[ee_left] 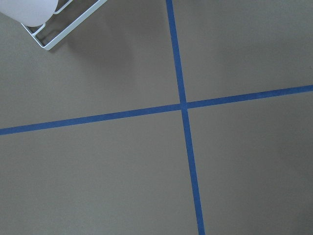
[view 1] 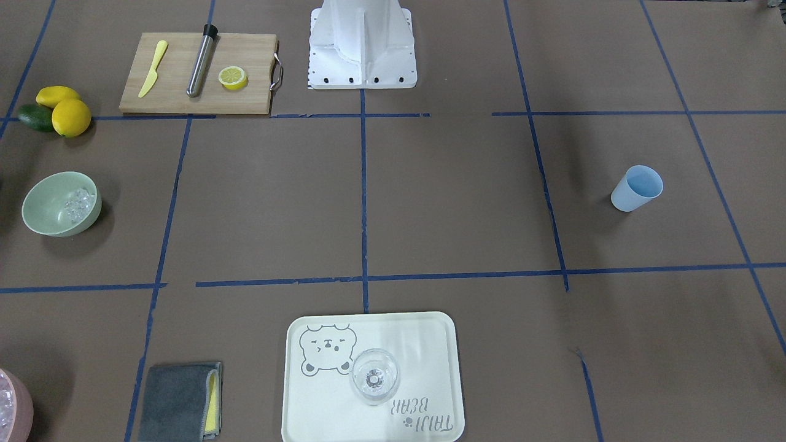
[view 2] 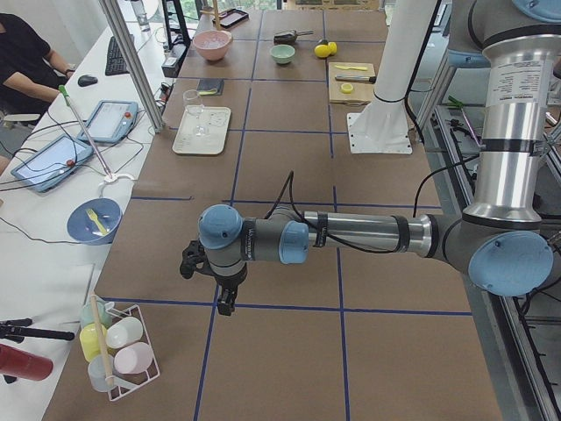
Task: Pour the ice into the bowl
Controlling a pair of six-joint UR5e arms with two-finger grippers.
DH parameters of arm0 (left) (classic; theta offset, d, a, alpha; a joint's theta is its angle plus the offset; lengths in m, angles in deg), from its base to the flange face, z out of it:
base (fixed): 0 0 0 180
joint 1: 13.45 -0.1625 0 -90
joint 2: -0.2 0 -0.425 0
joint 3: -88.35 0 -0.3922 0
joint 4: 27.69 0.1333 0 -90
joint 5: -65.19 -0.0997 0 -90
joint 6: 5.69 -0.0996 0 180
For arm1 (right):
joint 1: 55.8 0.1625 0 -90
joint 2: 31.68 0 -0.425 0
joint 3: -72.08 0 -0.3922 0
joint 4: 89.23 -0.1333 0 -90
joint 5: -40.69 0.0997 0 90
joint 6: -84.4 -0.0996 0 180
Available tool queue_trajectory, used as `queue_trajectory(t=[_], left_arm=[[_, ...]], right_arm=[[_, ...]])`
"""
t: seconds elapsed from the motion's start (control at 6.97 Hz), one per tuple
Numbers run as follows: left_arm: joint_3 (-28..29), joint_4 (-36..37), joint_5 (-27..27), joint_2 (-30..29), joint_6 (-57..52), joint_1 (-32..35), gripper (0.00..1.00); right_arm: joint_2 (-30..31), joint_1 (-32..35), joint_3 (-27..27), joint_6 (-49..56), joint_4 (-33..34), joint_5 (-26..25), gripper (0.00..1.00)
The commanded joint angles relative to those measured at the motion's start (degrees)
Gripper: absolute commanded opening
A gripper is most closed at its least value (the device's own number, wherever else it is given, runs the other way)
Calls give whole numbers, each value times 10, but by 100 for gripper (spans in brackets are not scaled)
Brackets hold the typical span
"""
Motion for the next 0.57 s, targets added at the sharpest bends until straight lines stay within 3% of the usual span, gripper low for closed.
queue_trajectory(t=[0.0,0.43], left_arm=[[-1,0,-1,1,0,0,100],[-1,-4,0,0,1,0,100]], right_arm=[[-1,0,-1,-2,0,-1,100],[-1,0,-5,-1,-1,0,100]])
